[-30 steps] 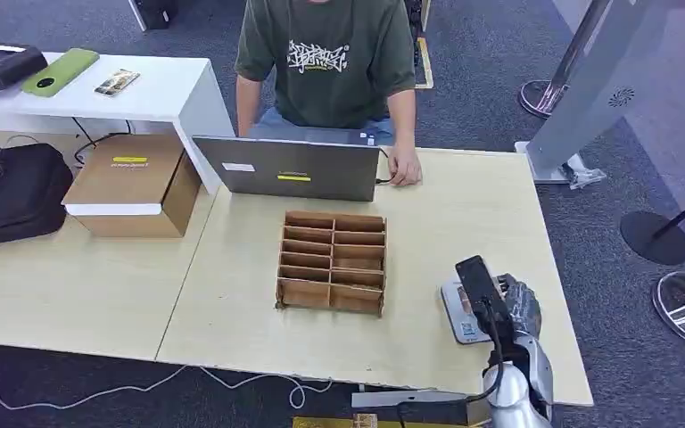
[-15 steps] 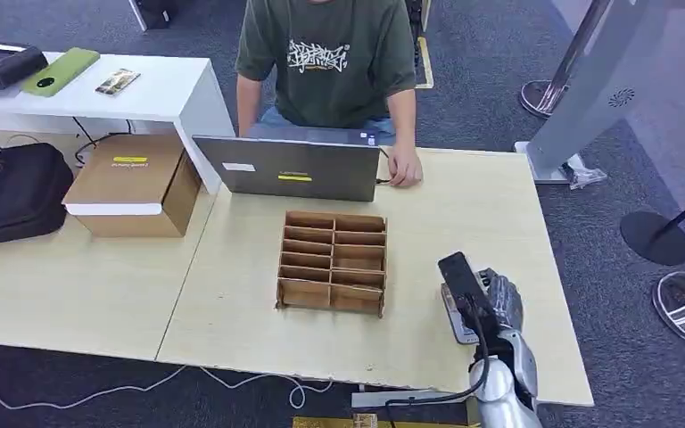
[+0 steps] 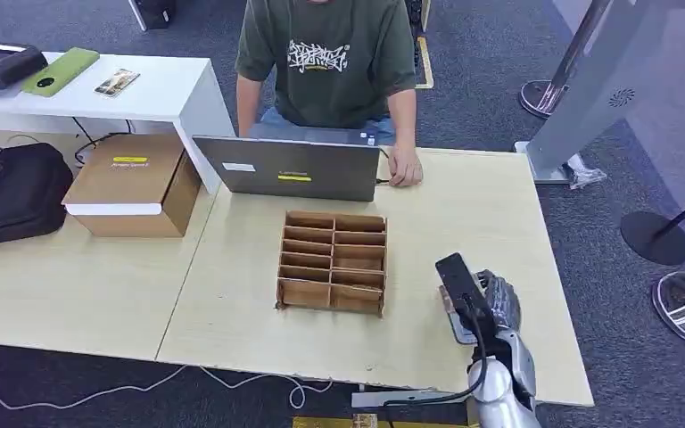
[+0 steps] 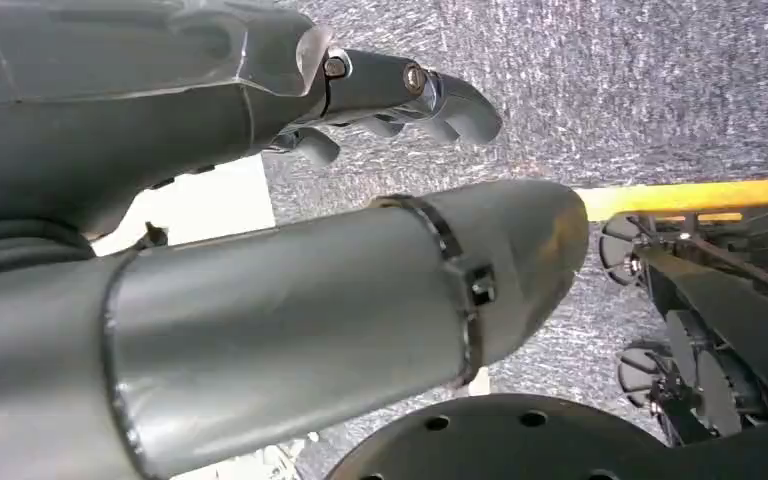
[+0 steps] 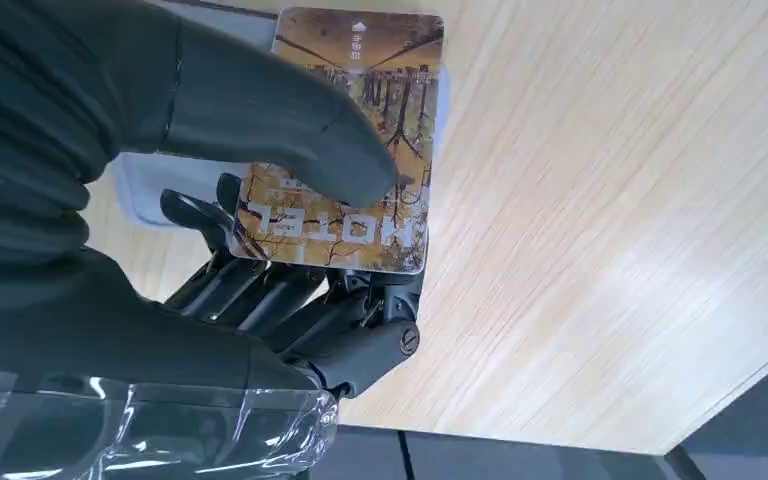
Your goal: Pass the card to the sensor for recognition and then transmit it.
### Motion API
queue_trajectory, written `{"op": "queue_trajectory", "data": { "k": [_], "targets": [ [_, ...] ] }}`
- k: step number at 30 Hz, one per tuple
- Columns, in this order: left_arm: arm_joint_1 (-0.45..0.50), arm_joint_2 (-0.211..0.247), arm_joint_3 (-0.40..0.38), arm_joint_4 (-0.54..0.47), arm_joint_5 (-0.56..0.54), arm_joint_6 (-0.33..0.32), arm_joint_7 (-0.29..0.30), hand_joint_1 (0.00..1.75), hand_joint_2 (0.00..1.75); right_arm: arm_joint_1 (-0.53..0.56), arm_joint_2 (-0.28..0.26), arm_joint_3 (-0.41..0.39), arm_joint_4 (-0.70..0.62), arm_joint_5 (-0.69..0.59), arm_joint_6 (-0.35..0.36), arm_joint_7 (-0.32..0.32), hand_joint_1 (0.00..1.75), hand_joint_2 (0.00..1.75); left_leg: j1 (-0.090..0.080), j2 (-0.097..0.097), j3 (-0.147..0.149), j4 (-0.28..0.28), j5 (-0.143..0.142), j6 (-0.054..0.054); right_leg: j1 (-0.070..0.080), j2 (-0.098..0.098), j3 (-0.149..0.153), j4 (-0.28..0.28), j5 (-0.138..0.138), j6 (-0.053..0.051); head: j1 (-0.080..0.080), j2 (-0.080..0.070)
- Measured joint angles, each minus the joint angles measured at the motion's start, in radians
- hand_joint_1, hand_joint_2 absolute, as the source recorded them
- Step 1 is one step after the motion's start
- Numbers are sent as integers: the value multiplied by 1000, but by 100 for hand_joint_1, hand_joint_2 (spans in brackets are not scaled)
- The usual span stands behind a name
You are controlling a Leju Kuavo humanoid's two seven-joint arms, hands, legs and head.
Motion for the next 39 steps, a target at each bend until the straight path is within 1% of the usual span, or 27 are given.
{"op": "queue_trajectory", "data": {
  "k": [5, 11, 16, 22, 27, 34, 39],
  "targets": [
    [0, 3, 0, 0, -3, 7, 2, 0, 0, -9, -4, 0, 6, 1, -48, -3, 175, 175, 0, 0, 0, 0, 0, 0, 0, 0, 0, 0, 0, 0, 0, 0],
    [-1, 8, 0, 0, -2, 12, 3, 0, 0, -18, -32, -10, 5, 1, -53, -5, 175, 175, 0, 0, 0, 0, 0, 0, 0, 0, 0, 0, 0, 0, 0, 0],
    [-1, 8, 0, 0, 3, 13, 2, 0, 0, -18, -40, -22, 5, 1, -53, -5, 175, 175, 0, 0, 0, 0, 0, 0, 0, 0, 0, 0, 0, 0, 0, 0],
    [-1, 7, 0, 0, 9, 13, 2, 0, 0, -15, -52, -55, -7, 16, -63, -4, 175, 175, 0, 0, 0, 0, 0, 0, 0, 0, 0, 0, 0, 0, 0, 0],
    [-1, 6, 0, 0, 11, 13, 2, 0, 0, -11, -53, -63, -13, 16, -64, -4, 175, 175, 0, 0, 0, 0, 0, 0, 0, 0, 0, 0, 0, 0, 0, 0],
    [-1, 8, 0, 0, 11, 11, 2, 0, 0, 6, -53, -78, -26, 10, -58, -4, 175, 175, 0, 0, 0, 0, 0, 0, 0, 0, 0, 0, 0, 0, 0, 0],
    [-2, 9, 0, 0, 9, 11, 3, 0, 0, 5, -53, -82, -23, 19, 3, 7, 175, 175, 0, 1, 1, 0, 0, 0, 0, 1, 0, 0, 0, 0, 0, 0]
  ]
}}
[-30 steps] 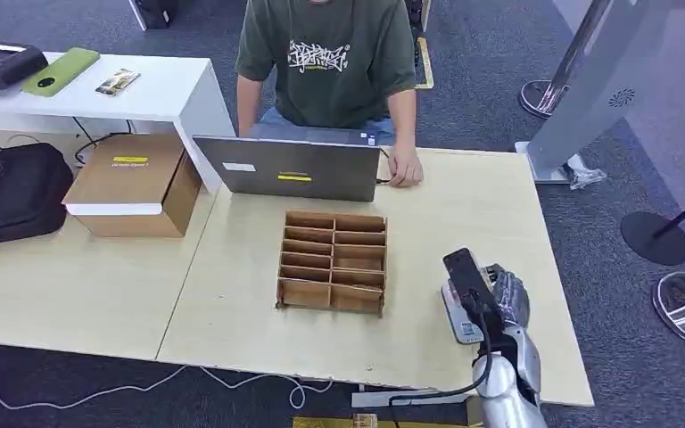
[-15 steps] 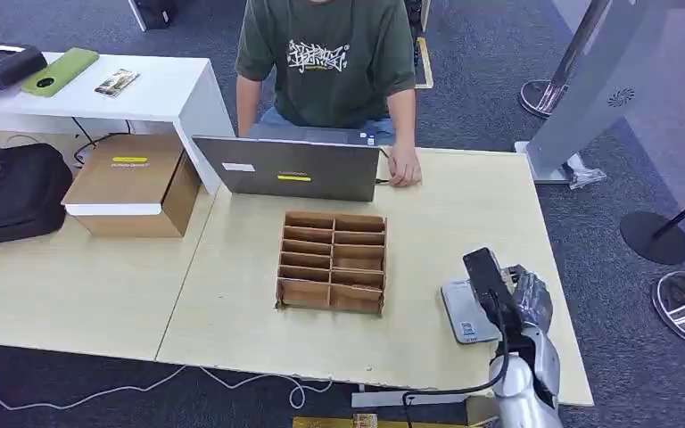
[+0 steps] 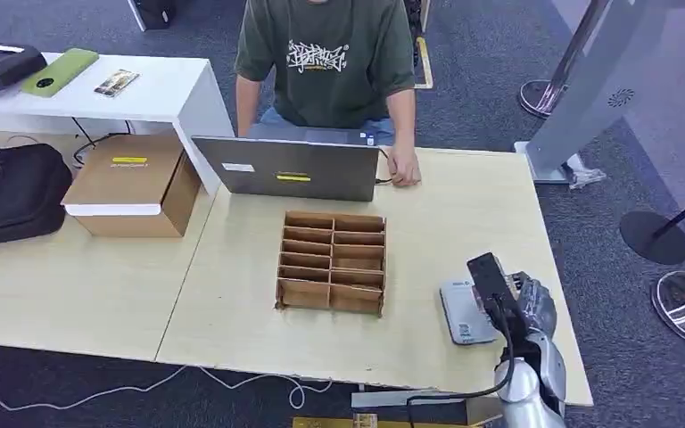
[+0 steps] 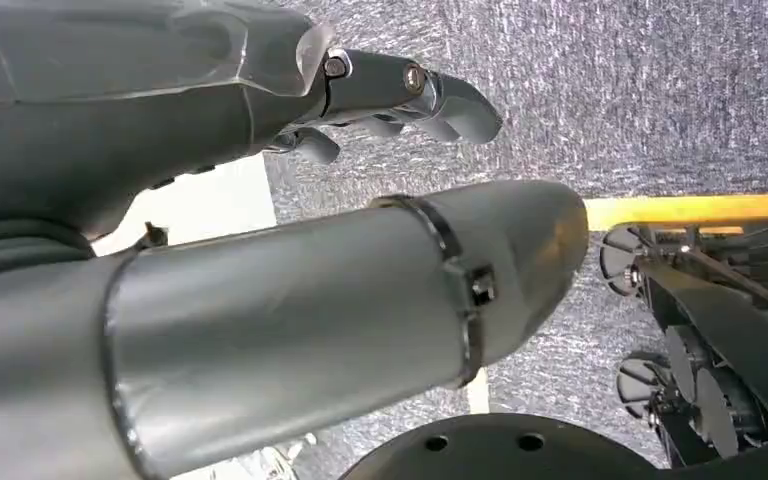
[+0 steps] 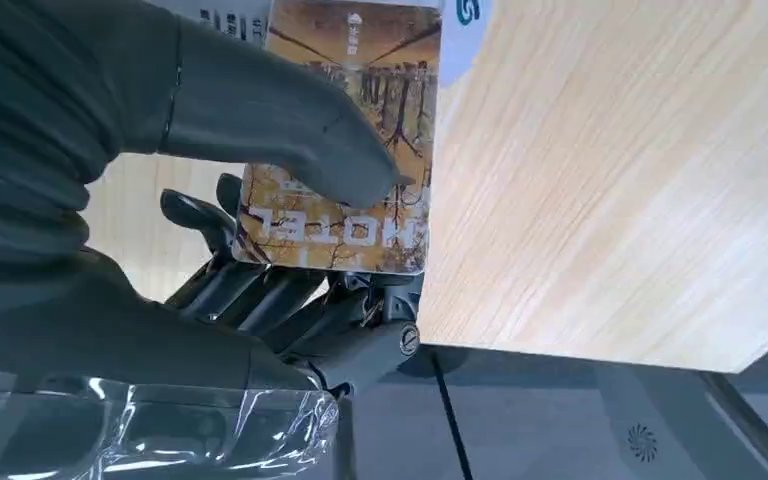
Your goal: Pass the card to the sensor for recognition and then transmit it.
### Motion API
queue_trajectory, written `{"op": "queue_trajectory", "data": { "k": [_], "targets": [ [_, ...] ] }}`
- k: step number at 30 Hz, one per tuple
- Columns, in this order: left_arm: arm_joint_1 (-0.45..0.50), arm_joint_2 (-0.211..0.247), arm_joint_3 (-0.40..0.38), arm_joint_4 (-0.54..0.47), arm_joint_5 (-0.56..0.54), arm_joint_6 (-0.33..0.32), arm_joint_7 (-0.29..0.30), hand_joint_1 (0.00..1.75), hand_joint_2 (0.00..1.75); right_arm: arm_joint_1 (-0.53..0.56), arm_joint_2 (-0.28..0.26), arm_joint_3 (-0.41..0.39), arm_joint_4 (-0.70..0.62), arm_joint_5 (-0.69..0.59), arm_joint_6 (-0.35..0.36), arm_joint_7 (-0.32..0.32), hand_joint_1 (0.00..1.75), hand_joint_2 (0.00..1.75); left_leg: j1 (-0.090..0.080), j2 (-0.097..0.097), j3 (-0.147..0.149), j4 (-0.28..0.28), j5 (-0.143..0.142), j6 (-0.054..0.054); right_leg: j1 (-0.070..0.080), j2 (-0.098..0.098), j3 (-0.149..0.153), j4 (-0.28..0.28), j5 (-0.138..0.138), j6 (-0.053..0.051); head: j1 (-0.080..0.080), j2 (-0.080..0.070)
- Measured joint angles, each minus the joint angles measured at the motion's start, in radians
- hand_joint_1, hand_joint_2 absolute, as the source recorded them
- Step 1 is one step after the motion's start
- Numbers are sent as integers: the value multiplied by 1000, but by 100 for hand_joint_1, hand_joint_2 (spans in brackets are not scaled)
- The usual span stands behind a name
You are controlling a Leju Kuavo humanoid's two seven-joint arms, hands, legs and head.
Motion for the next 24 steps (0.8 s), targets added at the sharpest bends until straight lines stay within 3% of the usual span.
{"op": "queue_trajectory", "data": {
  "k": [10, 24],
  "targets": [
    [-1, 3, 0, 0, 18, 0, 6, 0, 0, -57, 0, 0, 121, -10, 45, -3, 175, 175, 0, 0, 1, 0, 0, 0, 0, 0, 1, 0, 0, 0, 0, 0],
    [-1, 4, 0, 0, 30, -2, 18, 0, 0, -188, -18, -13, 336, -18, 7, -3, 175, 175, 0, 2, 7, 0, 0, 0, 0, 1, 7, -1, 0, 0, 0, 0]
  ]
}}
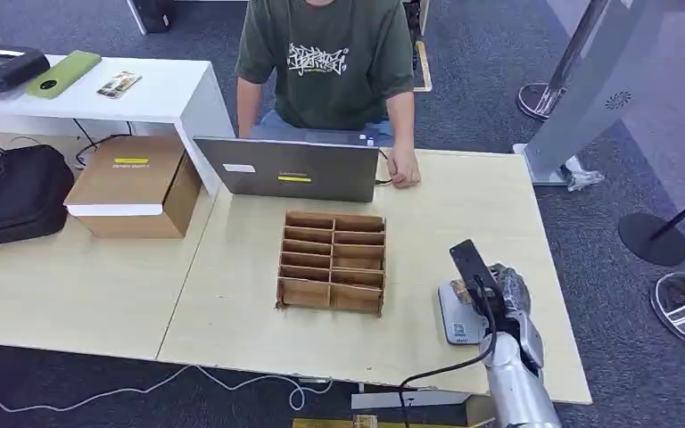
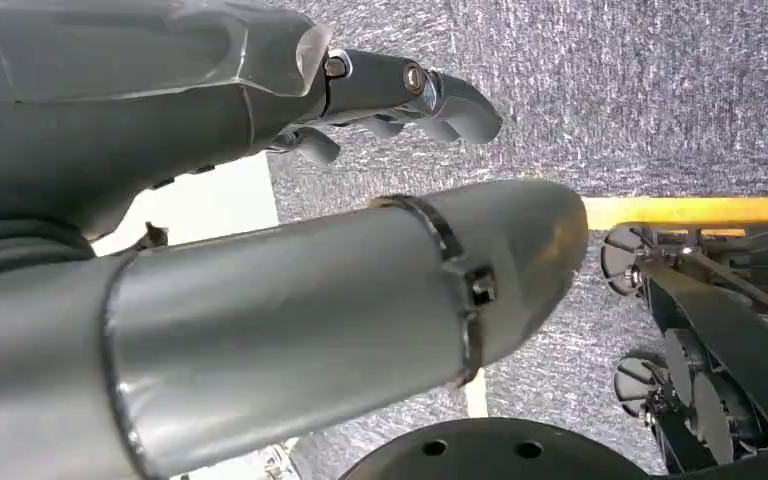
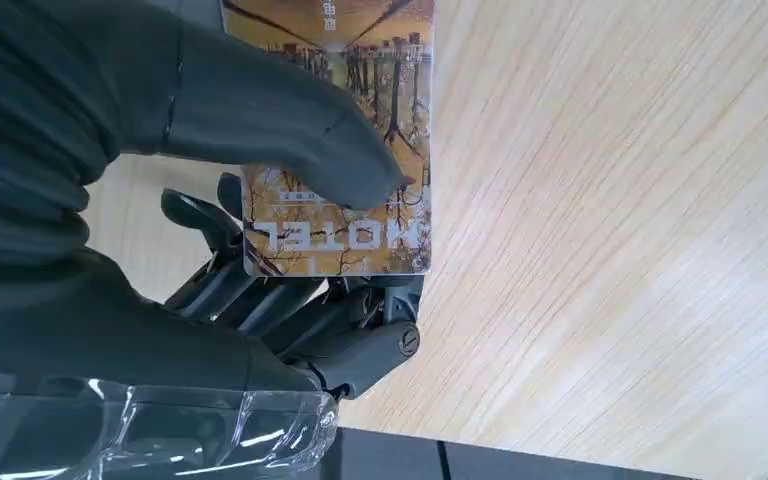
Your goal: Pass the card to the sensor for recognition and then transmit it.
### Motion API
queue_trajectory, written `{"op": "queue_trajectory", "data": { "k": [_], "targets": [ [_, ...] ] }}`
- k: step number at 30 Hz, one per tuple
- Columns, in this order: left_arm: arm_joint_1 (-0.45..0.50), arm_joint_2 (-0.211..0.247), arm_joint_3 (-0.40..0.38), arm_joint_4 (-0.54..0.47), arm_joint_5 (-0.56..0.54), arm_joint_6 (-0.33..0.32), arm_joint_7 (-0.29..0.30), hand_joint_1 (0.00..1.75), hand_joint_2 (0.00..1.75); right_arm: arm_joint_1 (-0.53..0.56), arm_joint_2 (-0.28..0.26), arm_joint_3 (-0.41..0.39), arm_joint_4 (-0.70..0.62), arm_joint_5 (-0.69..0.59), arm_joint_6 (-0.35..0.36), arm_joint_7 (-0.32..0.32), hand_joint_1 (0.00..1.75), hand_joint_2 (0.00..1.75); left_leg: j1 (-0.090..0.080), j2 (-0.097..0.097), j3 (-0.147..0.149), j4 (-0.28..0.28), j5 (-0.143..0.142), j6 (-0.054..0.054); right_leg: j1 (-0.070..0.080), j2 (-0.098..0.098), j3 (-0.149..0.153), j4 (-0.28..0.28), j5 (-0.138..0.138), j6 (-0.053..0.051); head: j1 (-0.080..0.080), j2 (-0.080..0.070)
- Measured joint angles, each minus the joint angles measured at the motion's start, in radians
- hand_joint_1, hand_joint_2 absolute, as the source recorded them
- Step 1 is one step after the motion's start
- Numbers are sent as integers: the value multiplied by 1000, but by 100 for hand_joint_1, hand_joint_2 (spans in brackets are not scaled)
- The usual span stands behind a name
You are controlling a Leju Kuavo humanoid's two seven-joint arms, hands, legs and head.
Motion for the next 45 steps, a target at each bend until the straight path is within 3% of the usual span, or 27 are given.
{"op": "queue_trajectory", "data": {
  "k": [7, 12, 20, 32, 34, 39, 42, 45],
  "targets": [
    [0, 0, 0, 0, 8, 0, 0, 0, 0, -9, -3, -8, 23, 21, -16, -7, 175, 175, 0, 0, 1, 0, 0, 0, 0, 0, 1, 0, 0, 0, 0, 0],
    [0, -3, 0, 0, 20, 0, 0, 0, 0, -5, -1, -8, 16, 34, -71, -49, 175, 175, 0, 0, 1, 0, 0, 0, 0, 0, 1, 0, 0, 0, 0, 0],
    [1, -14, 0, 0, 37, 0, -6, 0, 0, 40, 27, 11, -126, 9, -183, -155, 175, 175, 0, -1, -1, 0, 0, 0, 0, -1, -1, 0, 0, 0, 0, 0],
    [2, -16, 0, 0, 35, 0, -18, 0, 0, 79, 38, 48, -255, 20, -201, -169, 175, 175, 0, -1, -4, 0, 0, 0, 0, -1, -3, 0, 0, 0, 0, 0],
    [2, -16, 0, 0, 34, 1, -19, 0, 0, 83, 38, 56, -270, 84, -259, -169, 175, 175, 0, -1, -4, 0, 0, 0, 0, -1, -3, 1, 0, 0, 0, 0],
    [2, -20, 0, 0, 14, 6, -36, 0, 0, 83, 37, 92, -308, 445, -517, -129, 175, 175, 0, -1, -4, 0, 0, 0, 0, 0, -3, 1, 0, 0, 0, 0],
    [2, -21, 0, 0, 3, 6, -37, 0, 0, 76, 33, 112, -314, 568, -590, -93, 175, 175, 0, -1, -4, 0, 0, 0, 0, 0, -3, 1, 0, 0, 0, 0],
    [2, -20, 0, 0, -8, 6, -38, 0, 0, 53, -17, 161, -314, 605, -603, 11, 175, 175, 0, -1, -4, 0, 0, 0, 0, -1, -3, 1, 0, 0, 0, 0]
  ]
}}
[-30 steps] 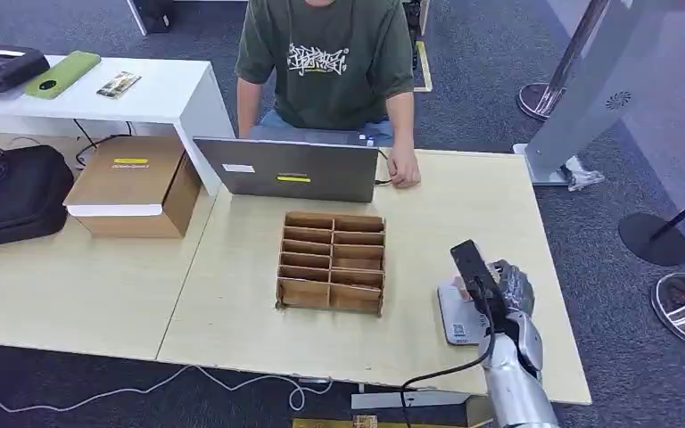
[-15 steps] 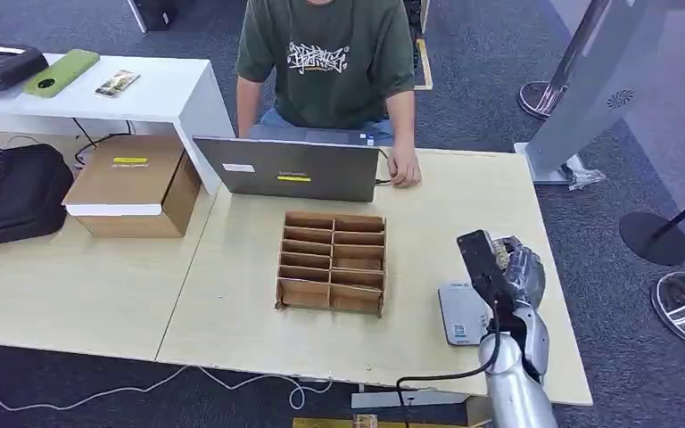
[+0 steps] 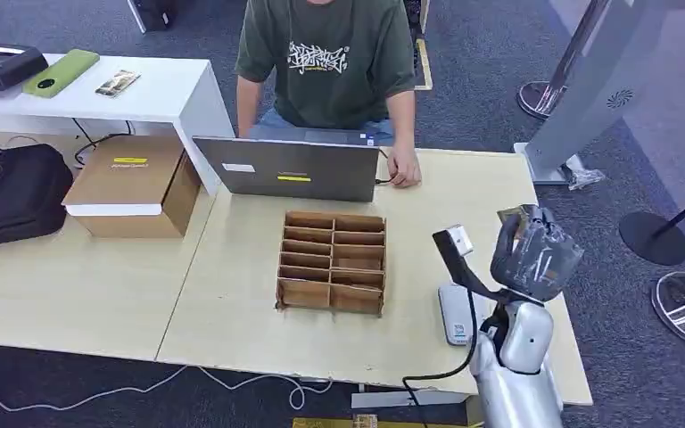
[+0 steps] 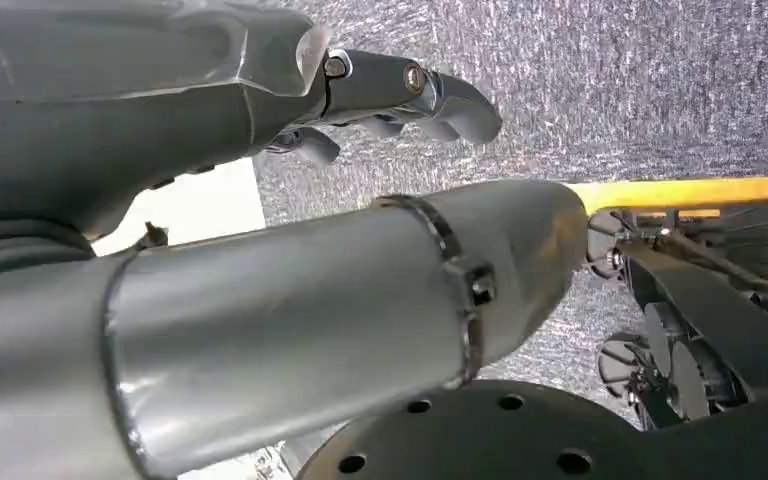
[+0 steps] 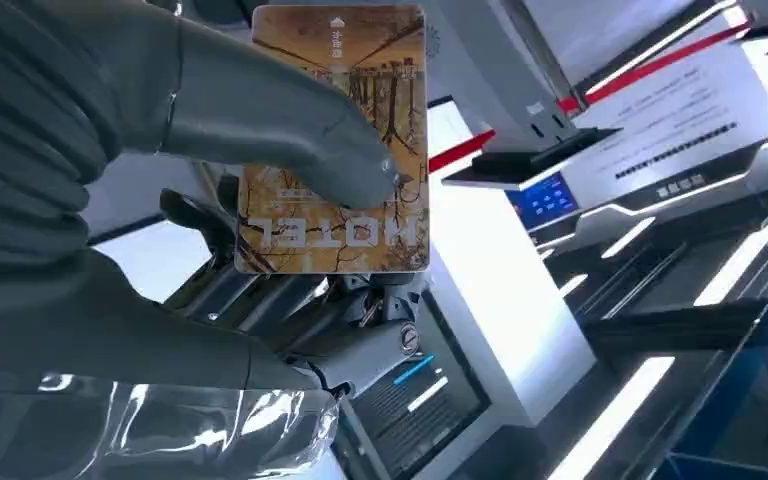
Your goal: Pass the card to the sensor for recognition and then transmit it.
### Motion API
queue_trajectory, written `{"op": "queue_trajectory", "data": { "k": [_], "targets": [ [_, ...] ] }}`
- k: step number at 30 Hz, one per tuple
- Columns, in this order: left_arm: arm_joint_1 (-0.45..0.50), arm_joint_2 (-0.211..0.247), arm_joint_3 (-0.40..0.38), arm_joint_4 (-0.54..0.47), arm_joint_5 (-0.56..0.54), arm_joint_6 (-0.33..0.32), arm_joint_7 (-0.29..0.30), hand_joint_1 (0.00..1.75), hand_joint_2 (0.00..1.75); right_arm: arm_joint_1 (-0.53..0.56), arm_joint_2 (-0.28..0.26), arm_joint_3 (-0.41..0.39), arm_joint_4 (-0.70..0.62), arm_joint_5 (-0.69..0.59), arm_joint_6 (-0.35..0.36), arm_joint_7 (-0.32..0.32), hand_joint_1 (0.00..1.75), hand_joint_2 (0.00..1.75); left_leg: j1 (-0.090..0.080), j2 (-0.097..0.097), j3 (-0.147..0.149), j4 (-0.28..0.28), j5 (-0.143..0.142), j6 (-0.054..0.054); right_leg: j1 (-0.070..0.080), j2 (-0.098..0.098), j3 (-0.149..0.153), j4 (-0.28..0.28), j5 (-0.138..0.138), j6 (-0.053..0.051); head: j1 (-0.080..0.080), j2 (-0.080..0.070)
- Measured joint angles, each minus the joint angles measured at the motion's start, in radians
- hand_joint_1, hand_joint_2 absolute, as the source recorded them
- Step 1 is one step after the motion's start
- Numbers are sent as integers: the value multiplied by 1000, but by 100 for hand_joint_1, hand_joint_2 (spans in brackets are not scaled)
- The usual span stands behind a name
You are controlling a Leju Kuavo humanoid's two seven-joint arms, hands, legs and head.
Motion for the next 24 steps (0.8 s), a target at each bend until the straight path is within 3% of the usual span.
{"op": "queue_trajectory", "data": {
  "k": [3, 5, 7, 10, 13, 19, 24],
  "targets": [
    [0, 4, 0, 0, -14, 3, 0, 0, 0, -62, -85, 129, 12, 4, -1, 207, 175, 175, 0, 0, -1, 0, 0, 0, 0, 0, -1, 0, 1, 1, 0, 0],
    [-1, 6, 0, 0, -19, 4, 0, 0, 0, -114, -139, 229, 34, 4, -1, 279, 175, 175, 0, 1, 0, 0, 0, 0, 0, 1, -1, 0, 2, 0, 0, 0],
    [-3, 10, 0, 0, -29, 5, 0, 0, 0, -158, -169, 314, 61, 4, -1, 302, 175, 175, 0, 1, 0, 0, 0, 0, 0, 1, -1, 0, 2, 0, 0, 0],
    [-3, 14, 0, -1, -40, 4, 0, 0, 0, -207, -189, 397, 101, 3, -1, 287, 175, 175, 0, 0, 0, 0, 1, 0, 0, 0, -1, 0, 2, 0, 0, 0],
    [-4, 15, 0, -1, -58, 4, 0, 0, 0, -254, -189, 430, 153, 3, -1, 247, 175, 175, 1, 0, 0, 0, 1, 0, 0, 0, -1, 1, 2, 0, 0, 0],
    [-7, 23, 0, -3, -97, 2, 0, 0, 0, -382, -166, 437, 310, 3, -1, 144, 175, 175, 0, 0, -1, 0, 1, 0, 0, 1, -1, 1, 2, 0, 0, 0],
    [-12, 28, 0, -8, -125, 2, 5, 0, 0, -495, -125, 429, 453, 3, -1, 118, 175, 175, 0, 0, -1, 0, 2, 0, 0, 0, -1, 1, 2, 0, 0, 0]
  ]
}}
